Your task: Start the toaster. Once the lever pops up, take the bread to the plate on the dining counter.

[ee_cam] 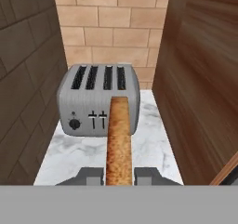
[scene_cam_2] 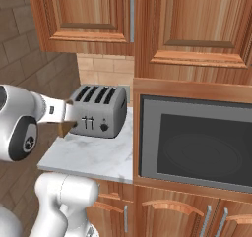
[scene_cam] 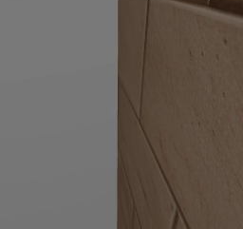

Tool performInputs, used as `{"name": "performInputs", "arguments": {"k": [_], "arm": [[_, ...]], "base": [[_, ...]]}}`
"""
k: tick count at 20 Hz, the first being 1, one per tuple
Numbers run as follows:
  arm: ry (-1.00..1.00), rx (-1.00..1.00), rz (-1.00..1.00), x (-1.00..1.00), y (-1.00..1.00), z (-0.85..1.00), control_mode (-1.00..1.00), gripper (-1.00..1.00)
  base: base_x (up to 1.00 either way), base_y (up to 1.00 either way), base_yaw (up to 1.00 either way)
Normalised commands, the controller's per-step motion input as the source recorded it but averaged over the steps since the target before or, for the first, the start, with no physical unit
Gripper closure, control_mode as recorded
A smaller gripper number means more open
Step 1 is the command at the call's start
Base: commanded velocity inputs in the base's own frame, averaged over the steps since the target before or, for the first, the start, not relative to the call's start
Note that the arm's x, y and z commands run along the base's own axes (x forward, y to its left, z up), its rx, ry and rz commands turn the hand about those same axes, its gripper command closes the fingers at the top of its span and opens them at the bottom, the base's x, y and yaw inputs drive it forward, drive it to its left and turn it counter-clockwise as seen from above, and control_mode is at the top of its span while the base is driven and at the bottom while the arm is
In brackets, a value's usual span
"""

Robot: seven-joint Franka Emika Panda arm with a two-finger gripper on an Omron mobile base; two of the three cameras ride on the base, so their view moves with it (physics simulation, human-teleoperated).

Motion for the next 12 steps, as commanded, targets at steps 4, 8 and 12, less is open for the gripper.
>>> {"name": "performInputs", "arguments": {"k": [4,8,12], "arm": [[0.00,0.00,0.00,-0.36,0.00,-0.05,-1.00,1.00],[0.00,0.00,0.00,-0.04,0.00,-0.12,-1.00,1.00],[-0.01,0.00,0.00,-0.01,-0.03,-0.13,-1.00,1.00]], "base": [[0.00,0.00,0.00],[0.00,0.00,0.00],[0.00,0.00,0.00]]}}
